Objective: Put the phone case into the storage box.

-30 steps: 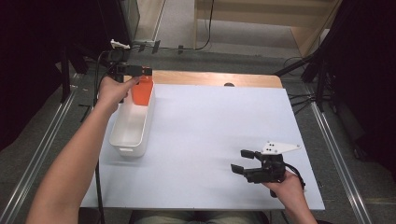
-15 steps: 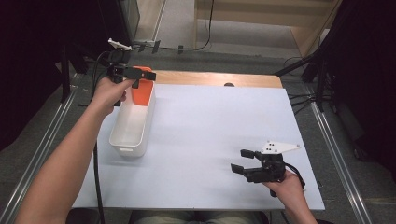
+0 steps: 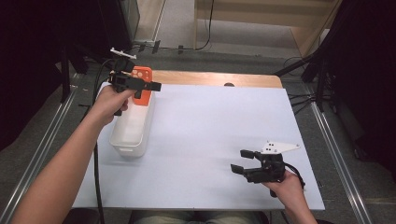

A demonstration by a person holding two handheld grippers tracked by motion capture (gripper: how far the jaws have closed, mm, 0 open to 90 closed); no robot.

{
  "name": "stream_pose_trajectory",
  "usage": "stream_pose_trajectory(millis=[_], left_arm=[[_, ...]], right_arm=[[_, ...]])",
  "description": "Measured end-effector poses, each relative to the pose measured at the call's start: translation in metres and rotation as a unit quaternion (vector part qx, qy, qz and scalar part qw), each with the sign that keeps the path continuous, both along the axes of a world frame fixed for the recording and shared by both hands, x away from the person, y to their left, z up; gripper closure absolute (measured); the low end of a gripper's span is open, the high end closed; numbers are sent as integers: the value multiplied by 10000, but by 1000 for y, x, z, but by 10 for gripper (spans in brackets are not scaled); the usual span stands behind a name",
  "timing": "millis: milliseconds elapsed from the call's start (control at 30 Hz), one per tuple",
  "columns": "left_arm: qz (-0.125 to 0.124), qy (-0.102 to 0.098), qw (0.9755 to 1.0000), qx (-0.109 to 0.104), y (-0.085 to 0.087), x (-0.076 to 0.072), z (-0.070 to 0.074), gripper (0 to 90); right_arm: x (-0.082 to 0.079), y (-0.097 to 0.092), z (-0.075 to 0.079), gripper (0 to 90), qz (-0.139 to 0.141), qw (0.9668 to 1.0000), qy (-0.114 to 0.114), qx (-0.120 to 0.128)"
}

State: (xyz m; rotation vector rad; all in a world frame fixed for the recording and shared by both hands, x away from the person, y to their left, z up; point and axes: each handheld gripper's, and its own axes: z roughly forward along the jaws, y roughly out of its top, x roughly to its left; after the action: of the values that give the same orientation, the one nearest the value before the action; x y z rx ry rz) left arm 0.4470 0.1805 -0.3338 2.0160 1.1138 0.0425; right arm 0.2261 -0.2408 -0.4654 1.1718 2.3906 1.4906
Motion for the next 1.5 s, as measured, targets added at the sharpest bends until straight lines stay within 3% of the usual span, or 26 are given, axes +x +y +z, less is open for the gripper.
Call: stream_pose_trajectory(millis=[633,1000,1500], left_arm=[[-596,-277,9977,-136,-4,-37,-17,11],[-800,-419,9958,-161,-8,-59,-28,11],[-897,-653,9937,-179,-9,-88,-41,11]], right_arm=[[0,1,0,250,-8,10000,33,14],[0,1,0,250,-4,10000,35,3],[0,2,-1,250,-28,10000,43,-9]])
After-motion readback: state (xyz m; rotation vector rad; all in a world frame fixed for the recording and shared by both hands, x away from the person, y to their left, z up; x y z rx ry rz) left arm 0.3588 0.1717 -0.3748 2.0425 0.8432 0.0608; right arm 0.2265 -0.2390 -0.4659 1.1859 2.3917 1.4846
